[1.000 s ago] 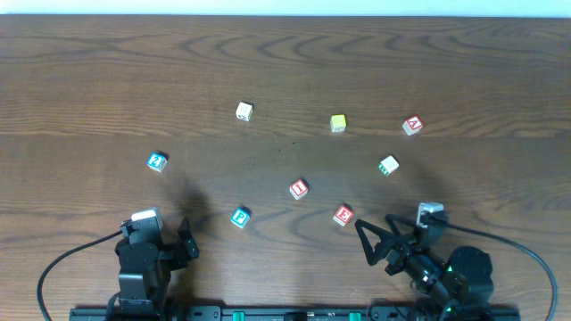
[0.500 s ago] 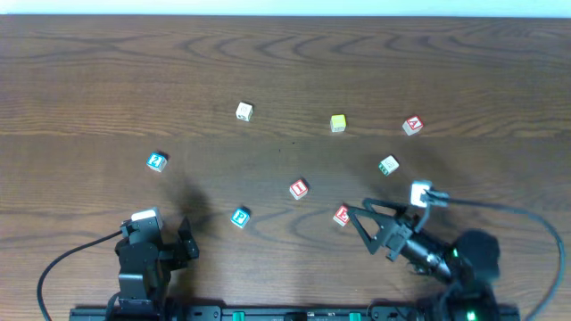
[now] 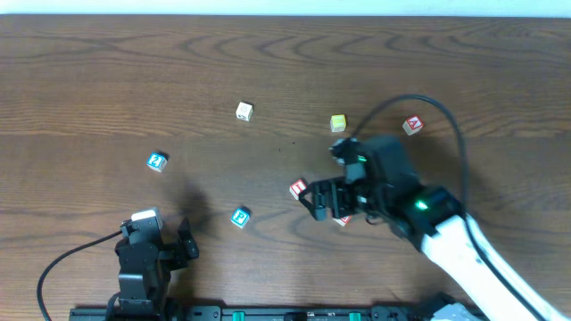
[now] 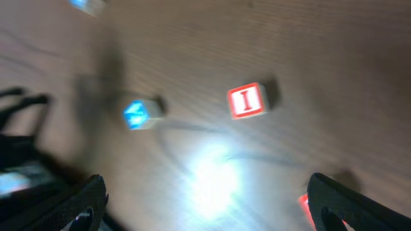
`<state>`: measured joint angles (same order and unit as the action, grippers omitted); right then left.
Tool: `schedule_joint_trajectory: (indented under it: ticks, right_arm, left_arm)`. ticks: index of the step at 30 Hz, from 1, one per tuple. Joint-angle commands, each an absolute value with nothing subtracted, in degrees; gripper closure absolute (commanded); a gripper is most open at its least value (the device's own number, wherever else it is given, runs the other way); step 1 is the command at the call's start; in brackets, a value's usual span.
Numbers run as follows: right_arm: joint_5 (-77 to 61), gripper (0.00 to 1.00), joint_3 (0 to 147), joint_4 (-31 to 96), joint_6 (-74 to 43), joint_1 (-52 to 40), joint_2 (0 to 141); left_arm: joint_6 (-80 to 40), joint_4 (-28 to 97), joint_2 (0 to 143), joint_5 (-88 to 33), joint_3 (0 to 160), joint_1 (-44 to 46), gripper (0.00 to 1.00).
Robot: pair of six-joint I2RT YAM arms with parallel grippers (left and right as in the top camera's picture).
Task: Spell out Ai2
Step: 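Move the right gripper over the red 'I' block and lower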
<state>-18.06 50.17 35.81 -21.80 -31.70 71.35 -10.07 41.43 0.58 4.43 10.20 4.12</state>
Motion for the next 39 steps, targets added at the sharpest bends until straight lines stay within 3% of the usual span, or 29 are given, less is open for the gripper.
schedule_joint_trajectory:
  ticks: [1,13,23,34,39]
  right_arm:
    - [-7.18,0.01,53.12,36.23,-17.21,-35.22,77.67]
    - [1.52,0.01,61.14,35.4,-4.95,-40.32,97.23]
    - [2.13,0.01,61.3,31.66,-2.72,-41.04,101.62]
    - [-6.17,0.01,61.28,25.85,-7.22,-41.01,101.82]
    - [-2.83,0.02,61.28,25.54,-3.03,-41.15,101.95]
  left_arm:
    - [-9.82,41.93,0.32,3.97,9.28,3.73,0.05]
    - [-9.82,41.93,0.32,3.97,9.28,3.73,0.05]
    - [-9.82,41.93,0.32,3.97,9.28,3.73,0.05]
    - [-9.82,41.93,0.32,3.97,9.28,3.73,0.05]
    - [-9.82,41.93,0.32,3.97,9.28,3.73,0.05]
